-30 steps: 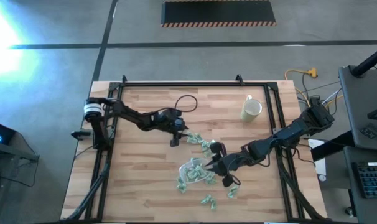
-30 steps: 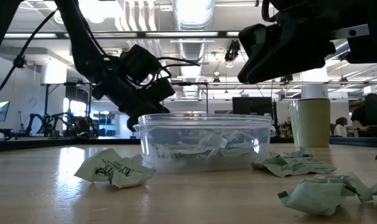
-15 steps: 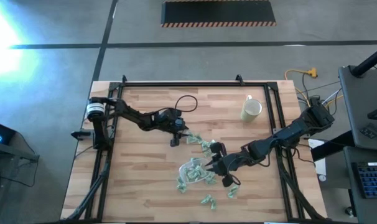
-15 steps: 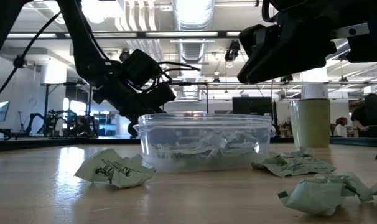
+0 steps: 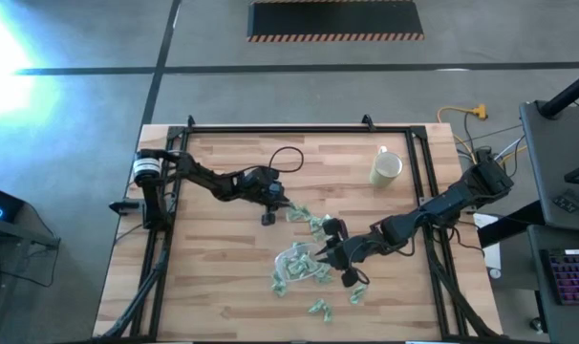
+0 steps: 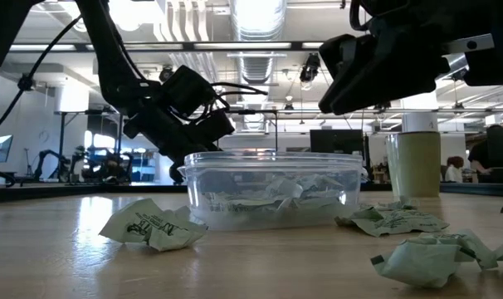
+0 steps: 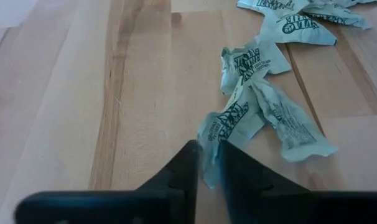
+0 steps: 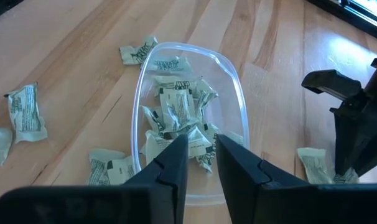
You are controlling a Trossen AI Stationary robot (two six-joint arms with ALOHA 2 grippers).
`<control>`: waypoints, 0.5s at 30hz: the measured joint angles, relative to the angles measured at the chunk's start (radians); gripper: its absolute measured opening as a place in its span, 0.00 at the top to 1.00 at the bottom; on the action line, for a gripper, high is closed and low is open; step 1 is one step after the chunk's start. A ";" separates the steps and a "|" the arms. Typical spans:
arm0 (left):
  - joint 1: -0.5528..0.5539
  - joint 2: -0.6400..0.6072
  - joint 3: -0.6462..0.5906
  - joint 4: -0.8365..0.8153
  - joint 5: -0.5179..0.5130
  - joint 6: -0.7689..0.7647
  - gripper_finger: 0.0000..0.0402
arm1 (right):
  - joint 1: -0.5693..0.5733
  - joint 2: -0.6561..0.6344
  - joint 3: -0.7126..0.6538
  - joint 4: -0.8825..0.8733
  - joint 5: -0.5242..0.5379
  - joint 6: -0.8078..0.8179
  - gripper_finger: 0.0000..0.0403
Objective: Pick and place items into bin
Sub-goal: Put the Stevia packet into the transparent bin
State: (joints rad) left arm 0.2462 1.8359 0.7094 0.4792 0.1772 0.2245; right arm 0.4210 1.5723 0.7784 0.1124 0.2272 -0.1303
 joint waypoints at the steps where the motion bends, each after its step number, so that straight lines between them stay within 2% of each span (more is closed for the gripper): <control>1: 0.000 0.000 0.000 0.000 0.000 0.000 0.92 | 0.000 0.000 0.000 -0.002 0.000 0.000 0.81; 5: 0.000 -0.001 0.000 -0.001 0.000 0.001 0.99 | 0.000 0.000 0.000 -0.005 0.000 0.007 0.81; 10: 0.001 -0.024 -0.001 -0.009 -0.017 -0.005 0.99 | 0.000 0.000 -0.001 -0.006 0.000 0.008 0.83; 15: -0.015 -0.066 -0.003 -0.008 -0.092 -0.016 1.00 | 0.000 0.000 -0.001 -0.011 0.000 0.008 0.84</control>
State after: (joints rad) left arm 0.2313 1.7702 0.7067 0.4713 0.0852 0.2084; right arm 0.4210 1.5723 0.7776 0.1010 0.2273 -0.1225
